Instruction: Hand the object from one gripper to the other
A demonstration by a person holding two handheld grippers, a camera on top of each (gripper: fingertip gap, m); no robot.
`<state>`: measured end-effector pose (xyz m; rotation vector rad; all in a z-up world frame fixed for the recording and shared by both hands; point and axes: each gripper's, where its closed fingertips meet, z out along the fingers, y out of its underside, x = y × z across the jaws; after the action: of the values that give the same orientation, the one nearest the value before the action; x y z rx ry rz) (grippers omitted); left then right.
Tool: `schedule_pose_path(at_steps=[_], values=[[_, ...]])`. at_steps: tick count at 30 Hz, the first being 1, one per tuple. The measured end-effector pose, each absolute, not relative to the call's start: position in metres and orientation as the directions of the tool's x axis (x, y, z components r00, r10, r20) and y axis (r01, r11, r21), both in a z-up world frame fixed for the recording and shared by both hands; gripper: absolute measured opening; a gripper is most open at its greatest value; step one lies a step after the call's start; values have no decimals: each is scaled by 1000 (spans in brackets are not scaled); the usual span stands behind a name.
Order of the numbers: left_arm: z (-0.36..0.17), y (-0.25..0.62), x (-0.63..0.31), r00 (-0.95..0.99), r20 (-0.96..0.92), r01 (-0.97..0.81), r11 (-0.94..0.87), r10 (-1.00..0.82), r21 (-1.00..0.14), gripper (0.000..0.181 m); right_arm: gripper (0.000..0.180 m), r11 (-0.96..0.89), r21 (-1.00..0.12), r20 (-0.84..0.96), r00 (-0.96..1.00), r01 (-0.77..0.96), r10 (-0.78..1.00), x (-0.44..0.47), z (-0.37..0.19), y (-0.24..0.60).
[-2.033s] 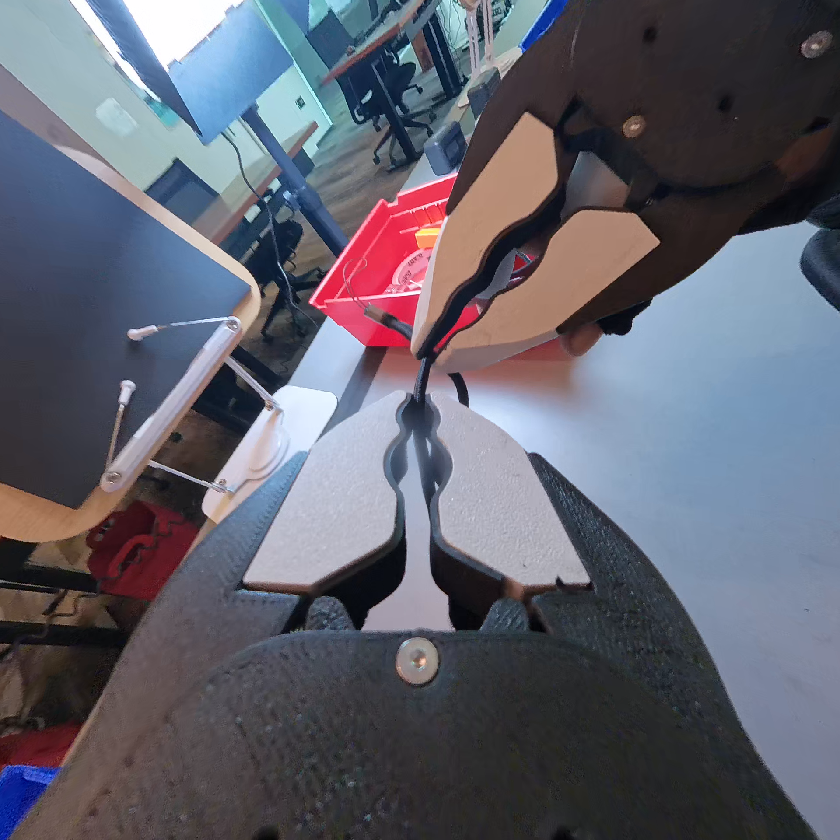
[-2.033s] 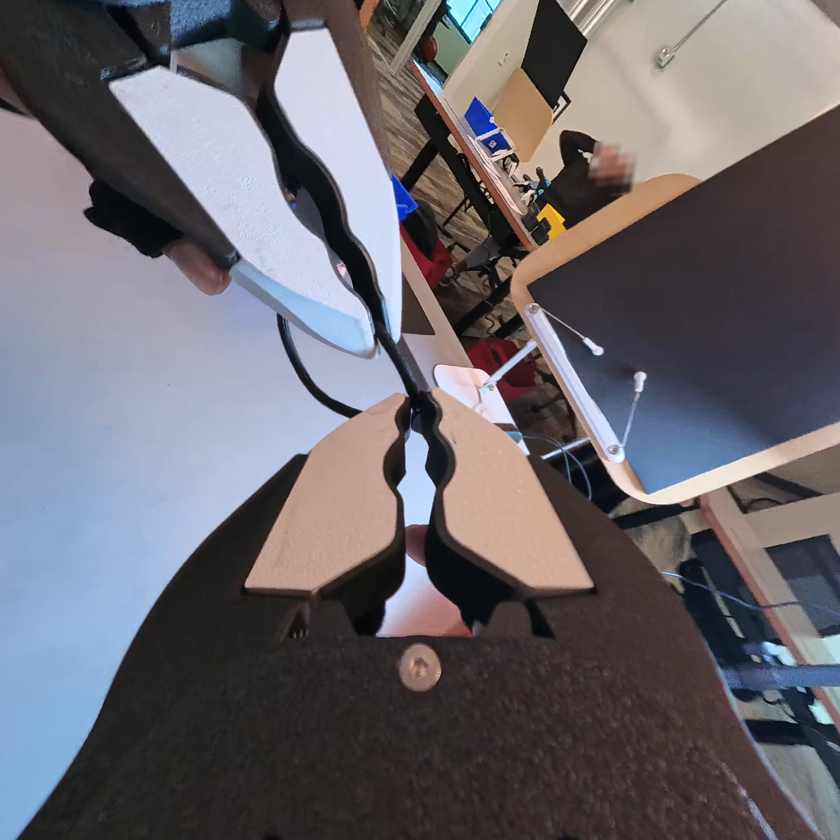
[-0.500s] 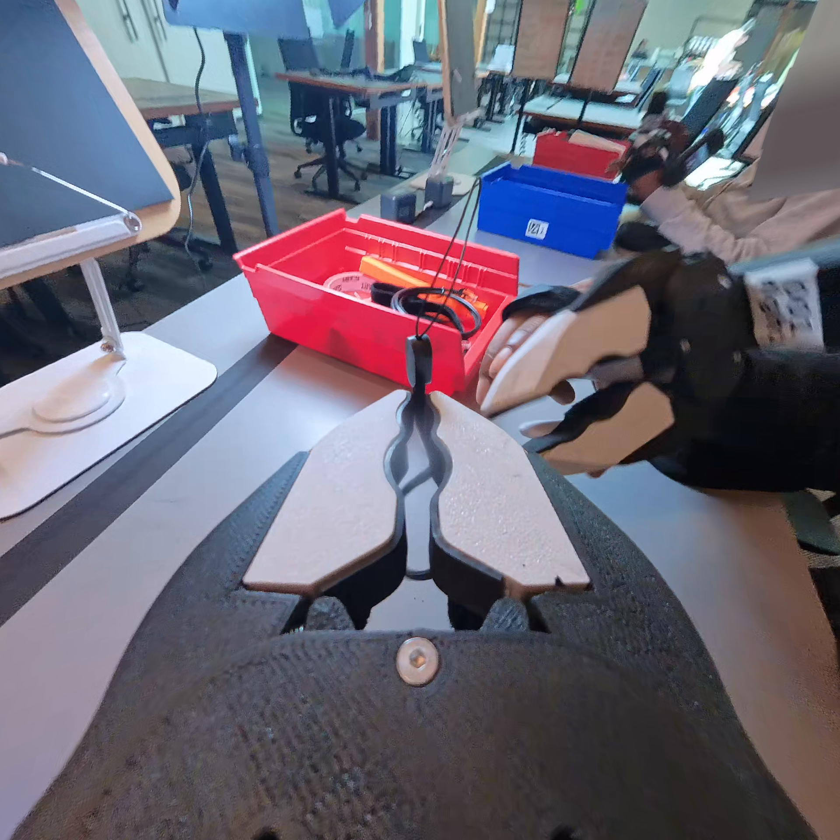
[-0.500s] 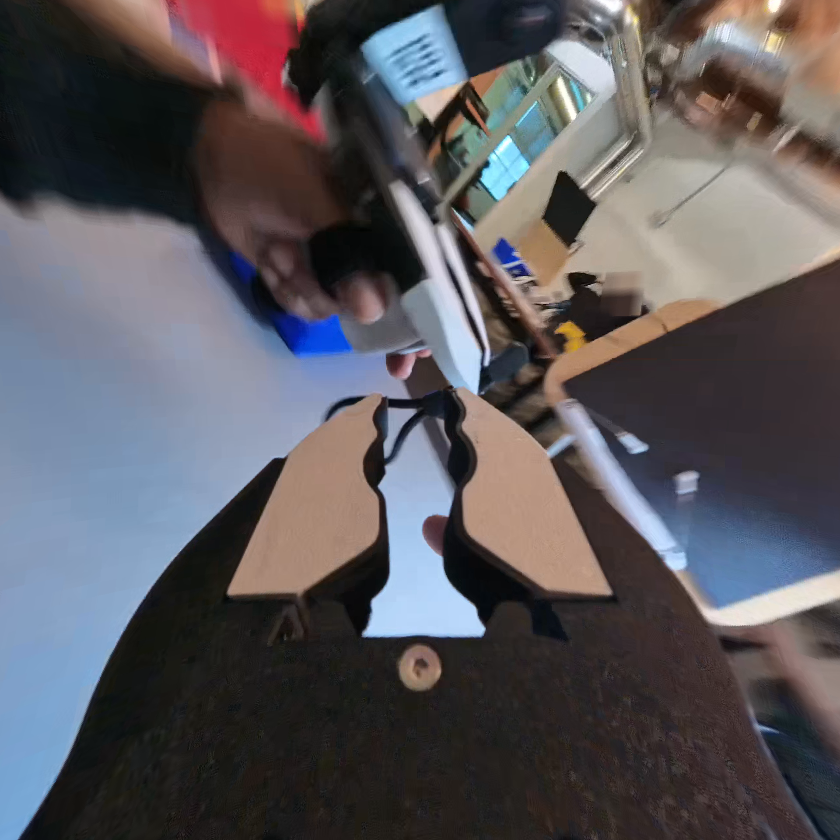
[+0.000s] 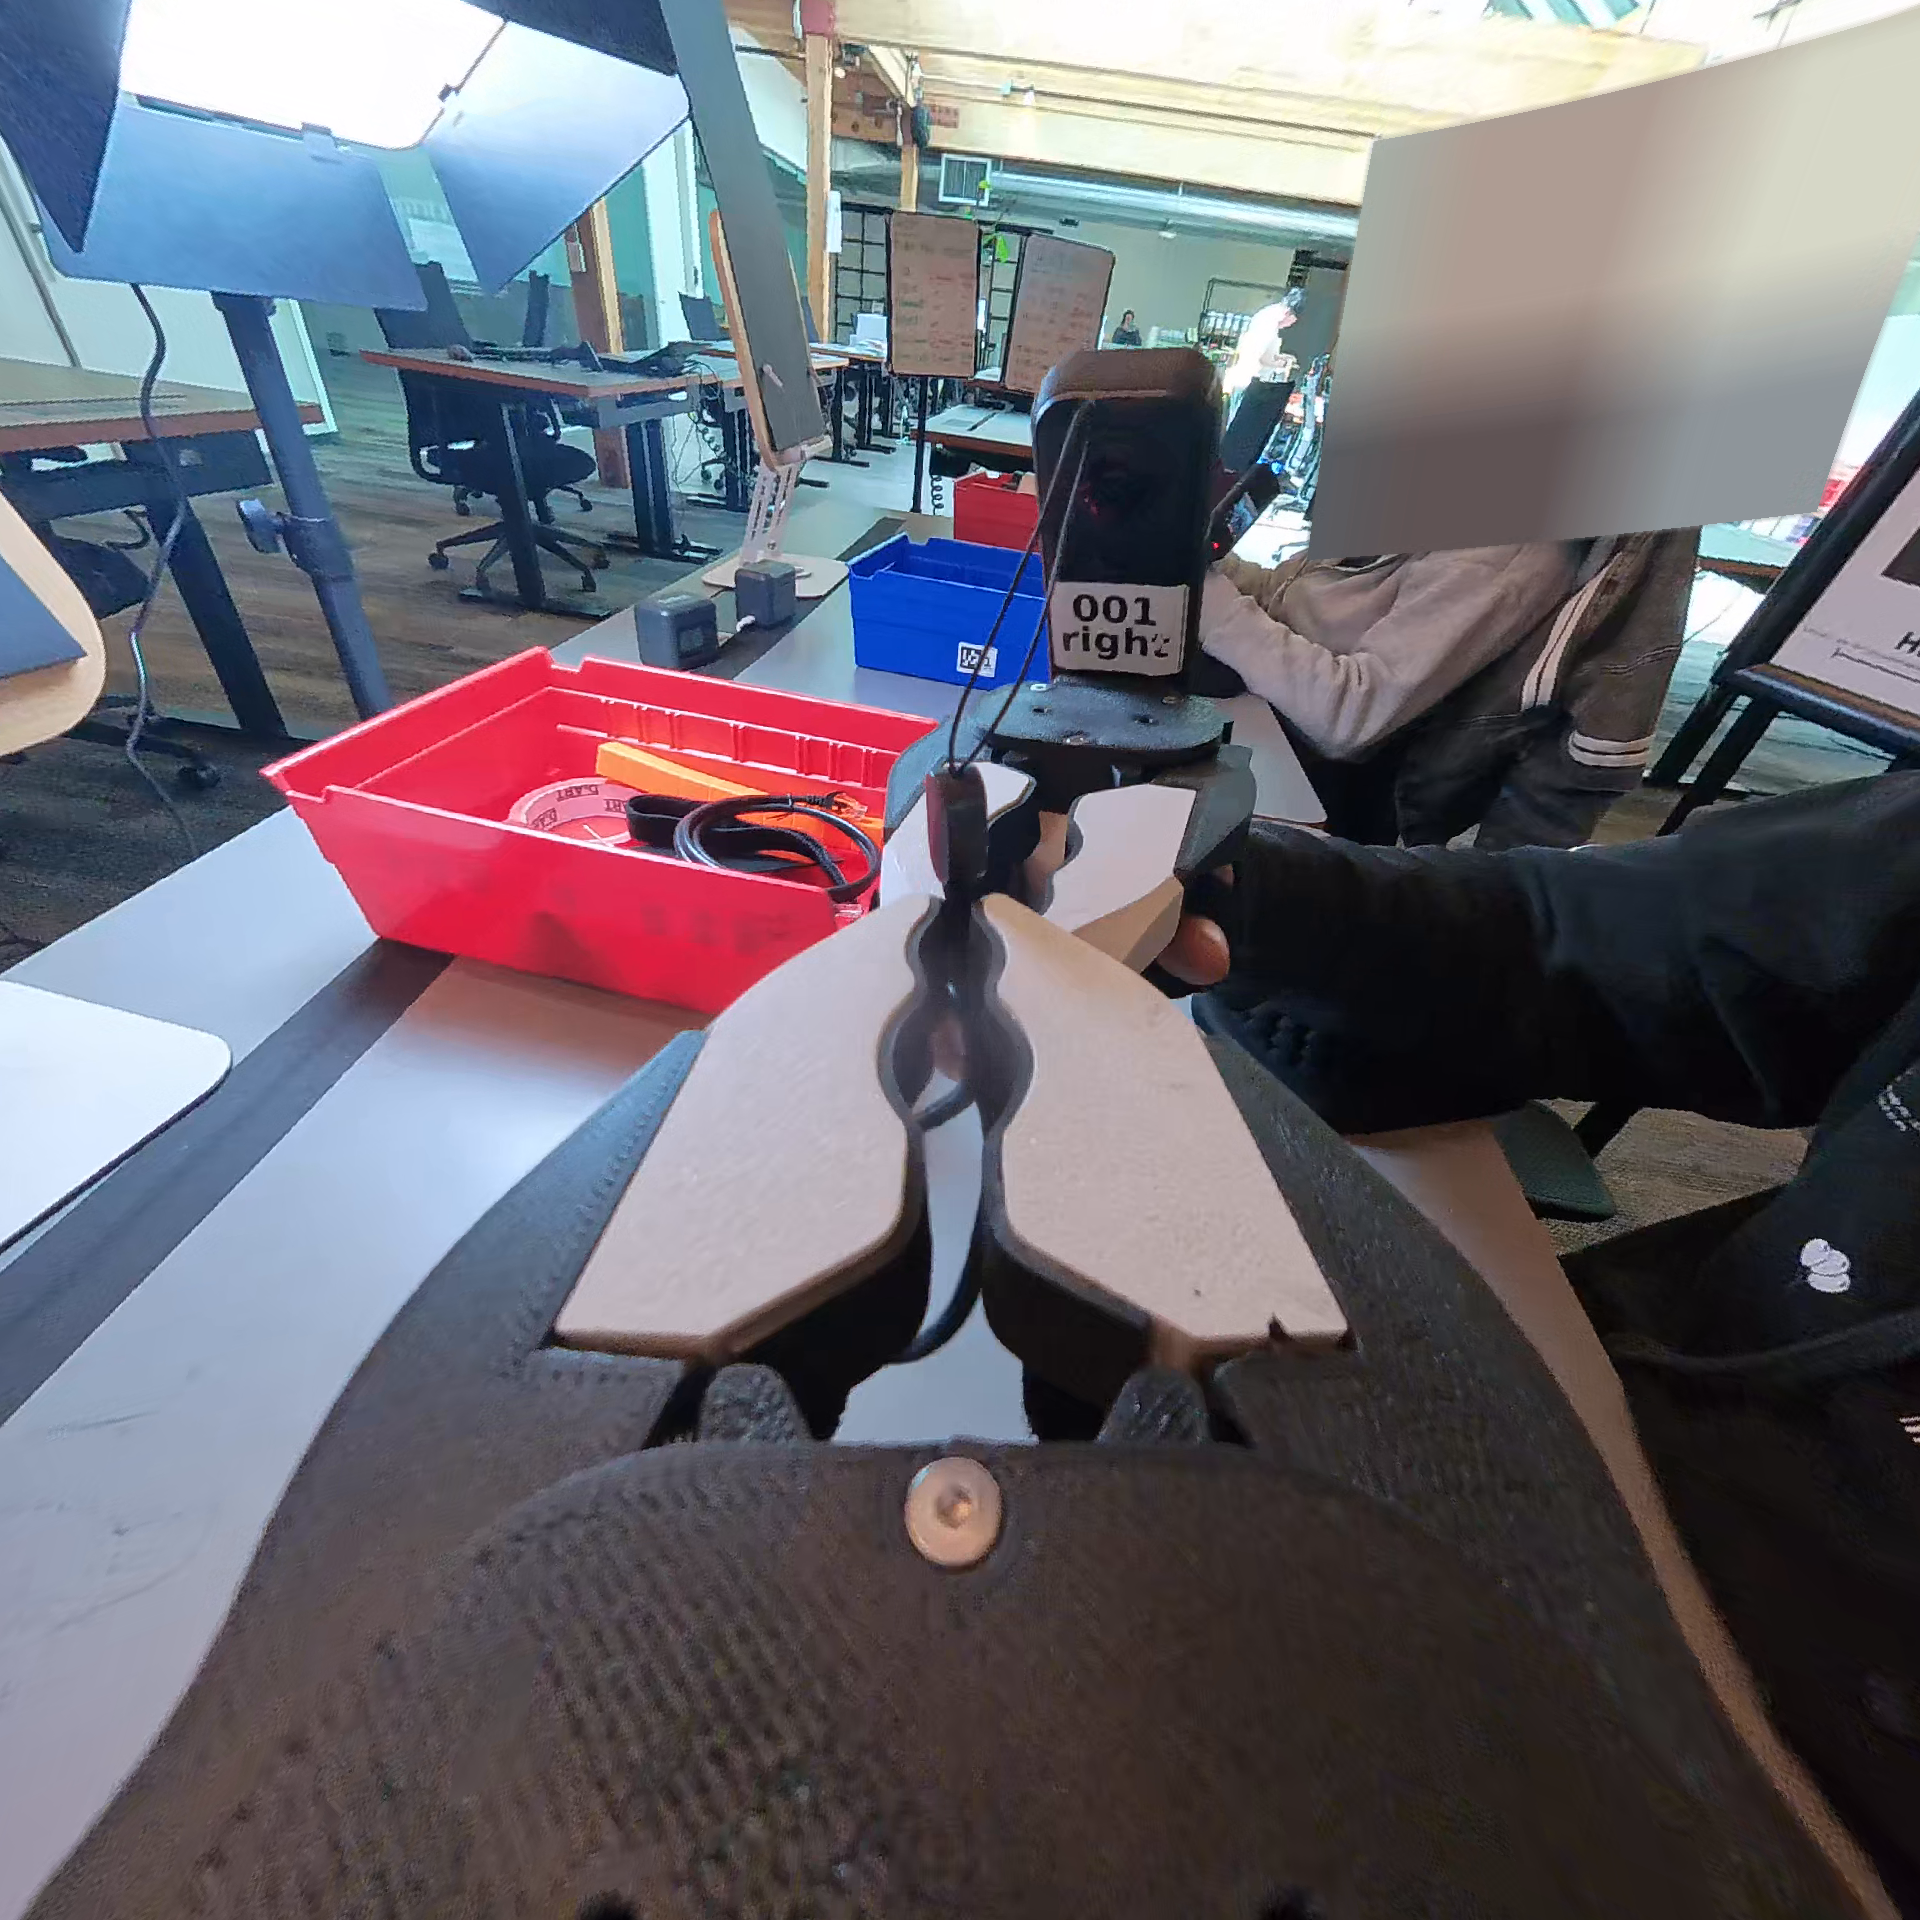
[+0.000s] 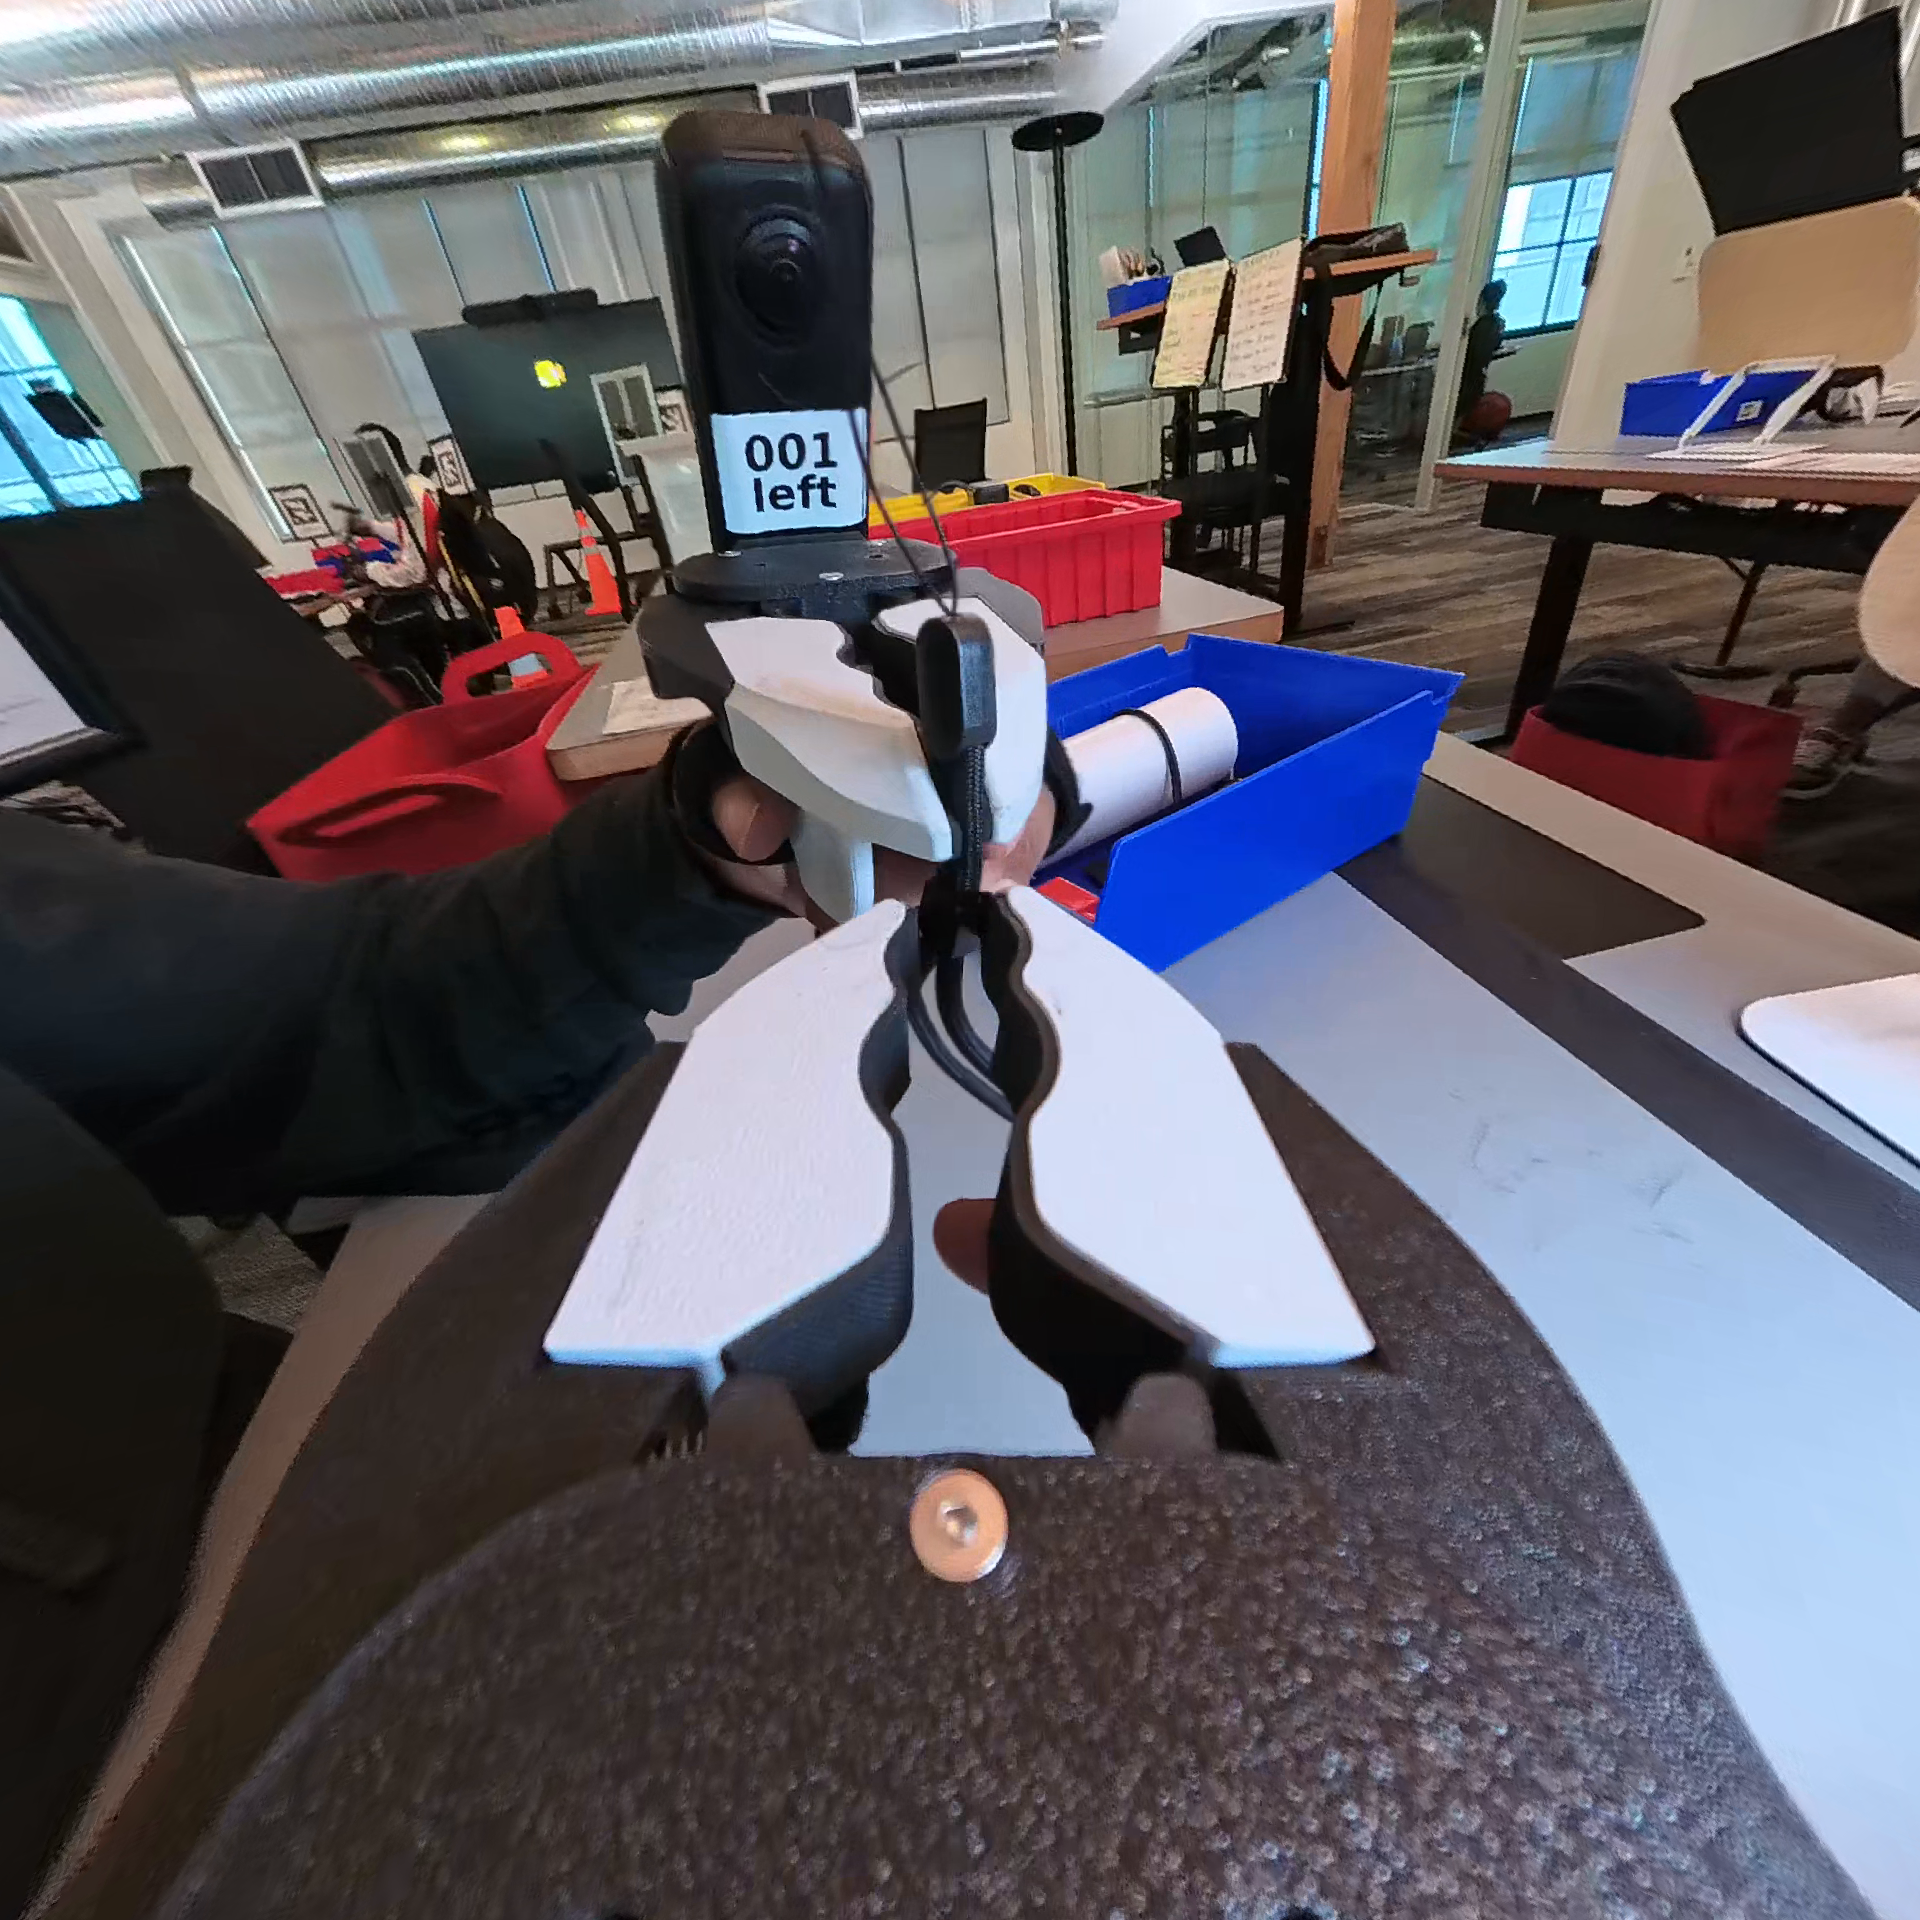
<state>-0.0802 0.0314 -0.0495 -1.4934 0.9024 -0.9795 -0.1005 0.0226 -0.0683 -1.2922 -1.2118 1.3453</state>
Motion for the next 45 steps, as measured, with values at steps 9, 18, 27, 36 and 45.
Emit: schedule_pose_path(at_steps=[9,18,27,36,45], values=[[-41,29,-84,374,88,-16,-102,-923,-995,3,6,-110,-993,-113,-92,37,989,-100,-70,19],[-20,32,-104,405,109,79,-83,-908,-993,3,6,123,-946,92,-114,299,989,-105,-127,17],[-18,38,-113,425,142,113,-103,-894,-988,3,21,118,-949,79,-140,292,987,-101,-130,19],[-19,40,-114,432,167,119,-127,-886,-985,3,27,48,-988,47,-7,146,999,-99,-94,36],[-37,41,-93,418,188,70,-175,-889,-982,3,16,110,-988,123,118,112,985,-107,-85,41]])
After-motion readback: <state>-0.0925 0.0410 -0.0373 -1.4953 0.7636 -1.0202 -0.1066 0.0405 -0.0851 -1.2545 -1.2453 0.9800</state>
